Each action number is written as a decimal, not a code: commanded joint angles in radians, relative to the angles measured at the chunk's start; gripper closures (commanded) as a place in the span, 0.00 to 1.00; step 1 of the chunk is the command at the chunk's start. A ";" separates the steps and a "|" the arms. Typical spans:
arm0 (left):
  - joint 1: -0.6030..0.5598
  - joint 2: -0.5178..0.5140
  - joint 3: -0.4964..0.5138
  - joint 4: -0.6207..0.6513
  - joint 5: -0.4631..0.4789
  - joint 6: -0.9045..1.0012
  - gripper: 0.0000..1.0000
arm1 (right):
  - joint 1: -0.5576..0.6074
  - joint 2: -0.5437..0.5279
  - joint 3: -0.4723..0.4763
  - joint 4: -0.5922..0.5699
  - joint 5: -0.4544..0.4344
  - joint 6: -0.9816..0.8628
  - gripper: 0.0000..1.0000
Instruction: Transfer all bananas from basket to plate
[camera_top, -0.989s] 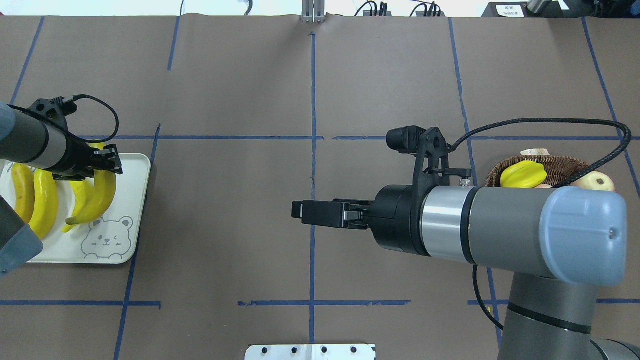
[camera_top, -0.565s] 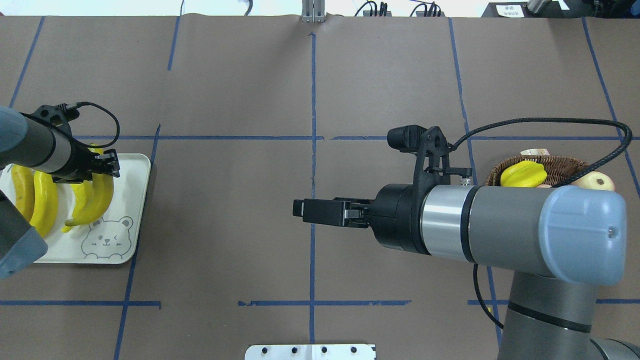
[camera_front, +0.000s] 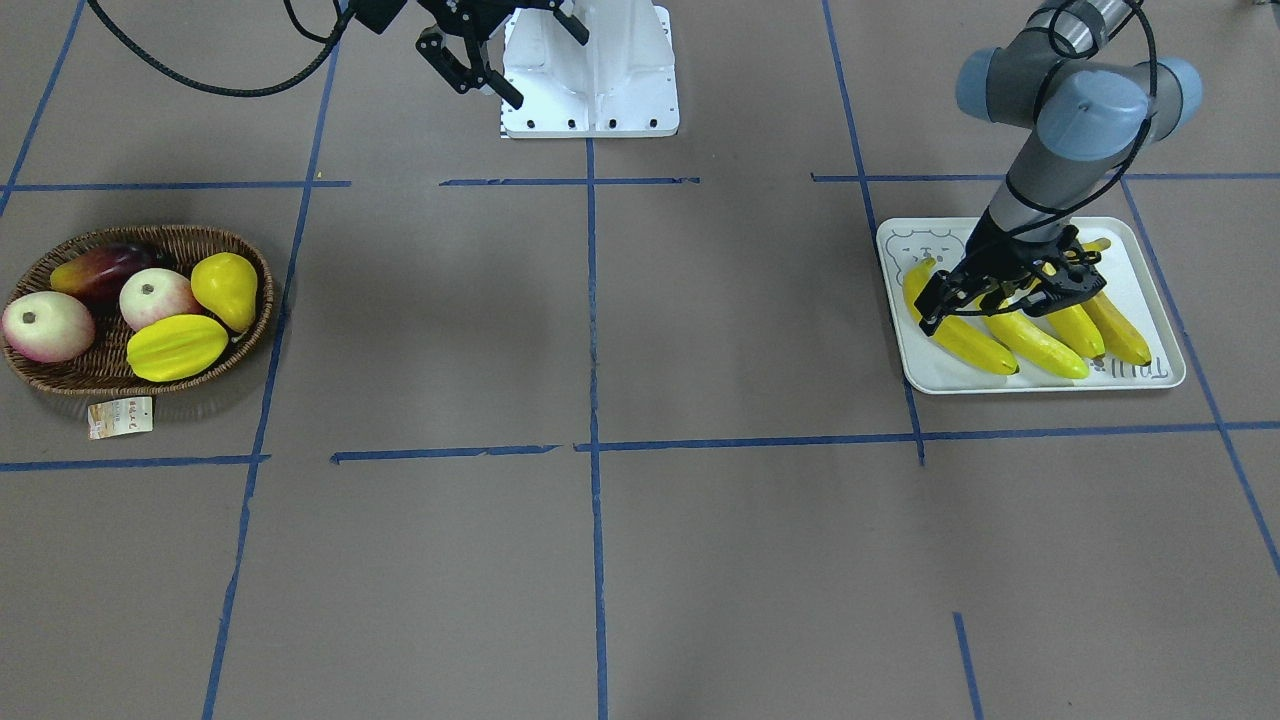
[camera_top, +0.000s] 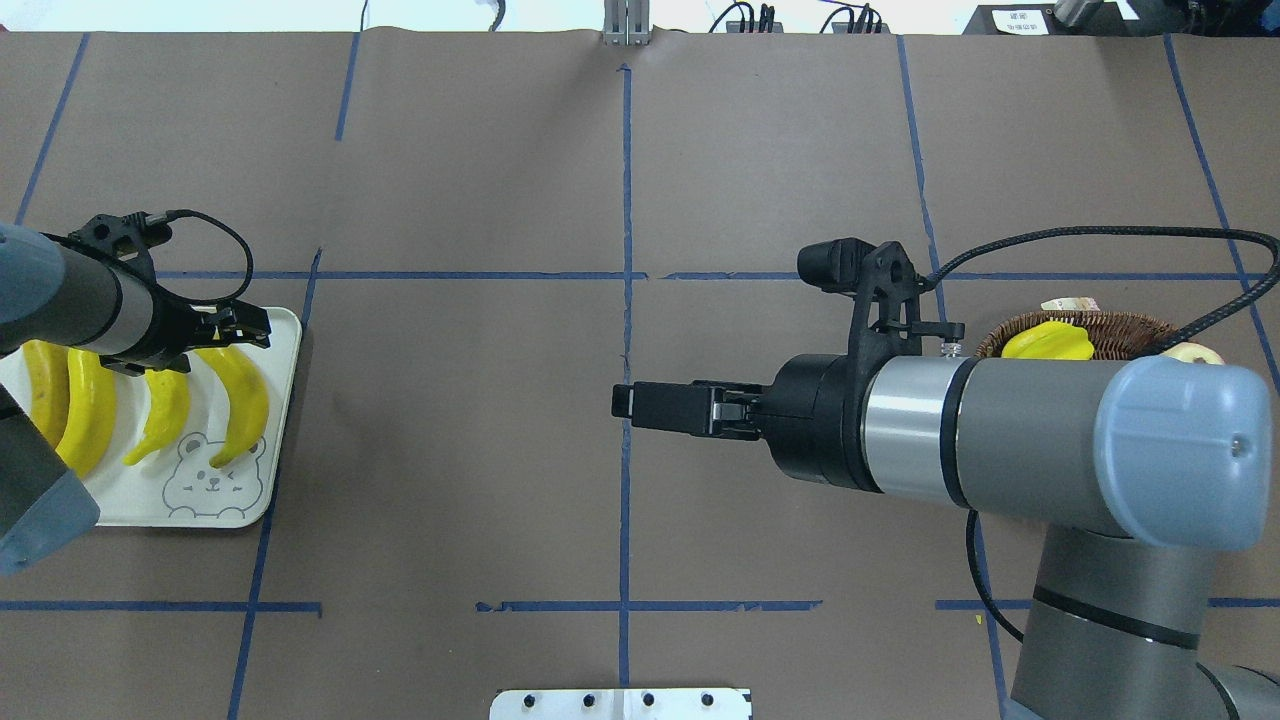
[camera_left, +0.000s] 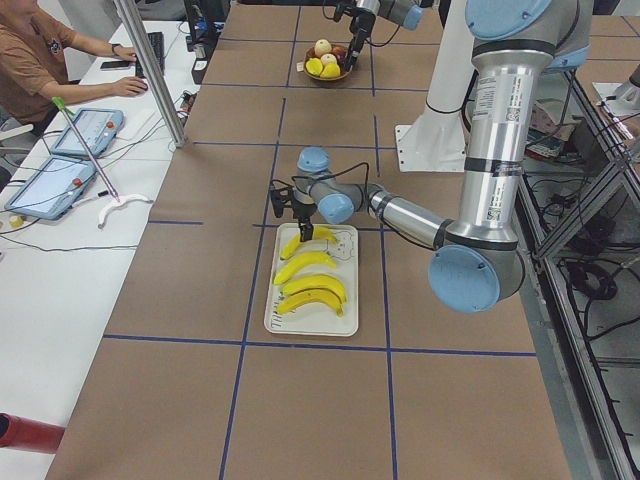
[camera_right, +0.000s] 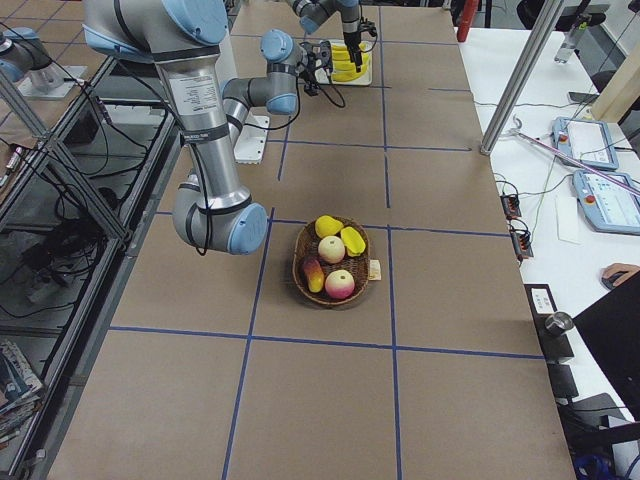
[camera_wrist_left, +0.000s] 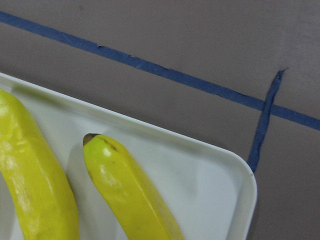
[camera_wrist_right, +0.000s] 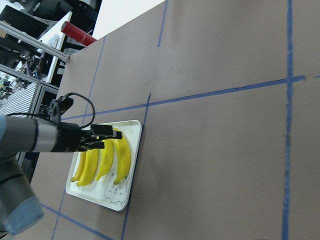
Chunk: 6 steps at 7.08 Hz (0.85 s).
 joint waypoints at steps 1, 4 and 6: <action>-0.105 0.005 -0.051 0.060 -0.049 0.176 0.00 | 0.127 -0.054 0.011 -0.163 0.036 -0.027 0.00; -0.353 0.014 -0.050 0.276 -0.076 0.758 0.00 | 0.441 -0.100 -0.047 -0.518 0.224 -0.604 0.00; -0.571 0.080 -0.018 0.321 -0.240 1.029 0.00 | 0.732 -0.109 -0.264 -0.528 0.528 -0.952 0.00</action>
